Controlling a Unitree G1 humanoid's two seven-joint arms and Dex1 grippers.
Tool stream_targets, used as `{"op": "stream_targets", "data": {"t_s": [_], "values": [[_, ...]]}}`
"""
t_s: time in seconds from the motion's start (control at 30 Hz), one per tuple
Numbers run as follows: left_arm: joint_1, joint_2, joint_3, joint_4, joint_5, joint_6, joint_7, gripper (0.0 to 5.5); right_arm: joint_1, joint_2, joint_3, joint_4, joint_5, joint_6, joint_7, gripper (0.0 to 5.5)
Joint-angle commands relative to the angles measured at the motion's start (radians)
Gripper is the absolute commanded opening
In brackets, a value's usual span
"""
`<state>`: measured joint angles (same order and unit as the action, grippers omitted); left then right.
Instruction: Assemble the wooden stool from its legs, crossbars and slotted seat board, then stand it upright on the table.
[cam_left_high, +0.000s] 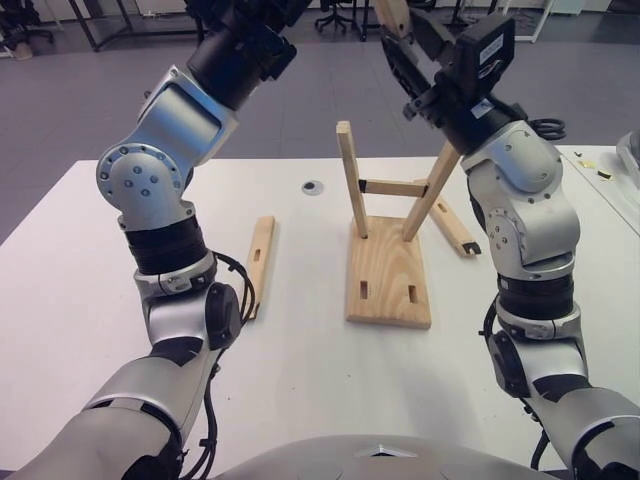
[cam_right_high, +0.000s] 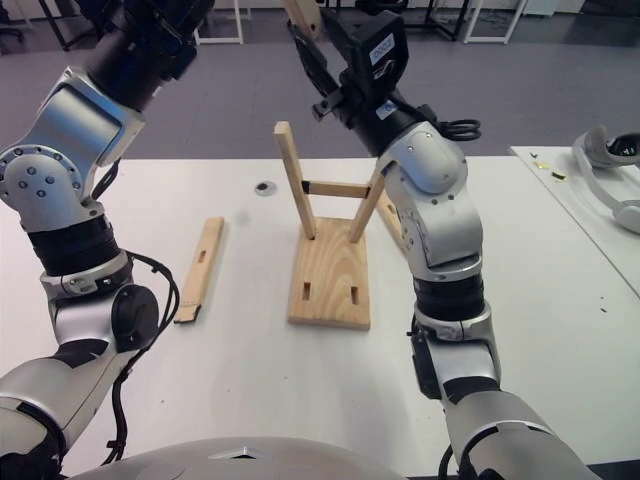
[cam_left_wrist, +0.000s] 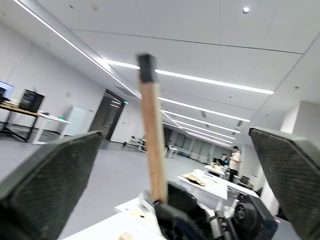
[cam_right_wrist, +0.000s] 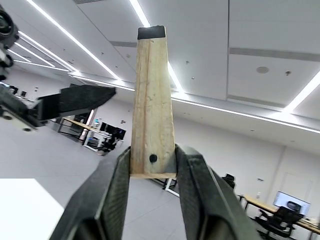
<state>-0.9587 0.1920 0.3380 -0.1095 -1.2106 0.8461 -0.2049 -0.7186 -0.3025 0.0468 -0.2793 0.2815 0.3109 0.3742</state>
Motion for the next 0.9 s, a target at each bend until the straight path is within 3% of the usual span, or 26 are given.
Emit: {"op": "stream_targets", "data": {"t_s": [0.03,0.13,0.9], "values": [[0.03,0.008,-0.015,-0.015,-0.015,0.008,0.004,5.4,0.049,-0.009,0.037,-0.045,0.023,0.02,0.069,1.32],[0.038,0.008,0.004,-0.019,-0.044,0.0,0.025,5.4,0.061,-0.028,0.027,-0.066,0.047,0.039,0.106,1.32],[0.061,0.058,0.021,-0.034,-0.131,-0.03,0.124,1.51,0.112,-0.041,0.012,-0.14,0.076,0.098,0.13,1.32]]}}
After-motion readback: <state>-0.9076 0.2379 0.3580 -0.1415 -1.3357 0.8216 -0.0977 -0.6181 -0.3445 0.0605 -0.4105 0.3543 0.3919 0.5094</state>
